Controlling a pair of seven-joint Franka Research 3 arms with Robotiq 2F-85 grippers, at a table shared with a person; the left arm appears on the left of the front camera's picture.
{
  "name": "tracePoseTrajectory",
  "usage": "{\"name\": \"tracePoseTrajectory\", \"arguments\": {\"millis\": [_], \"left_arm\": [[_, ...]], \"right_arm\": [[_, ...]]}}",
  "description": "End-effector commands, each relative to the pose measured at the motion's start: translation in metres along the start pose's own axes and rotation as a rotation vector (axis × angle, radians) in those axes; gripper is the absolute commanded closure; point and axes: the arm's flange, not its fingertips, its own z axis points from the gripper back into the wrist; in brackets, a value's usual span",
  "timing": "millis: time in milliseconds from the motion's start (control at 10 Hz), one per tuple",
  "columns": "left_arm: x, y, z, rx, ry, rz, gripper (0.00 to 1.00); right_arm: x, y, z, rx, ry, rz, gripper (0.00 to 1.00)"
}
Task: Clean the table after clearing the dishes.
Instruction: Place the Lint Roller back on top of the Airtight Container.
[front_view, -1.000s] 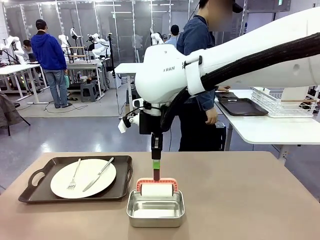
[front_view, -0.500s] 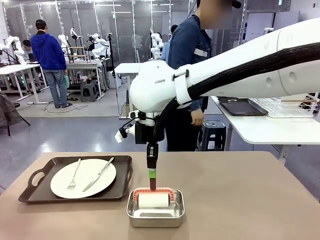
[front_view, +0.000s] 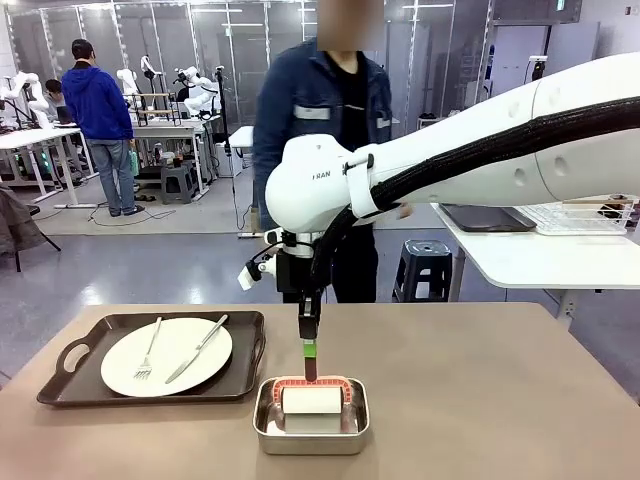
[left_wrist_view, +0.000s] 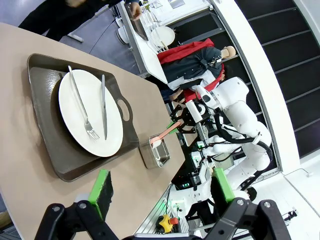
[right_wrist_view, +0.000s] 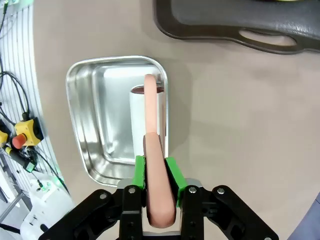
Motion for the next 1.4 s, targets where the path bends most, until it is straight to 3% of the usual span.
{"name": "tracePoseTrajectory", "arguments": {"millis": [0, 400, 500, 600, 700, 800, 900, 1000, 1300], "left_arm": [[-0.001, -0.003, 0.002, -0.011, -0.003, -0.002, 0.0], [-0.001, -0.003, 0.002, -0.011, -0.003, -0.002, 0.0], [-0.001, -0.003, 0.002, -0.011, -0.003, -0.002, 0.0], [-0.001, -0.003, 0.002, -0.011, -0.003, -0.002, 0.0], [-0.001, -0.003, 0.002, -0.011, -0.003, -0.002, 0.0], [-0.001, -0.003, 0.002, -0.011, -0.003, -0.002, 0.0], [-0.001, -0.003, 0.002, -0.011, -0.003, -0.002, 0.0], [-0.001, -0.003, 0.002, -0.011, -0.003, -0.002, 0.0], [-0.001, -0.003, 0.002, -0.011, -0.003, -0.002, 0.0]], "right_arm": [[-0.001, -0.015, -0.005, -0.039, 0.008, 0.031, 0.78], [-0.012, -0.036, -0.015, -0.017, -0.041, 0.094, 0.78], [-0.013, -0.037, -0.013, -0.017, -0.046, 0.092, 0.72], [-0.012, -0.035, -0.009, -0.042, -0.053, 0.105, 0.51], [-0.011, -0.032, -0.004, -0.056, -0.05, 0.114, 0.45], [-0.01, -0.032, -0.002, -0.06, -0.047, 0.115, 0.24], [-0.01, -0.032, 0.0, -0.061, -0.046, 0.107, 0.18], [-0.01, -0.032, 0.003, -0.065, -0.048, 0.103, 0.0], [-0.011, -0.03, 0.013, -0.066, -0.048, 0.094, 0.0]]}}
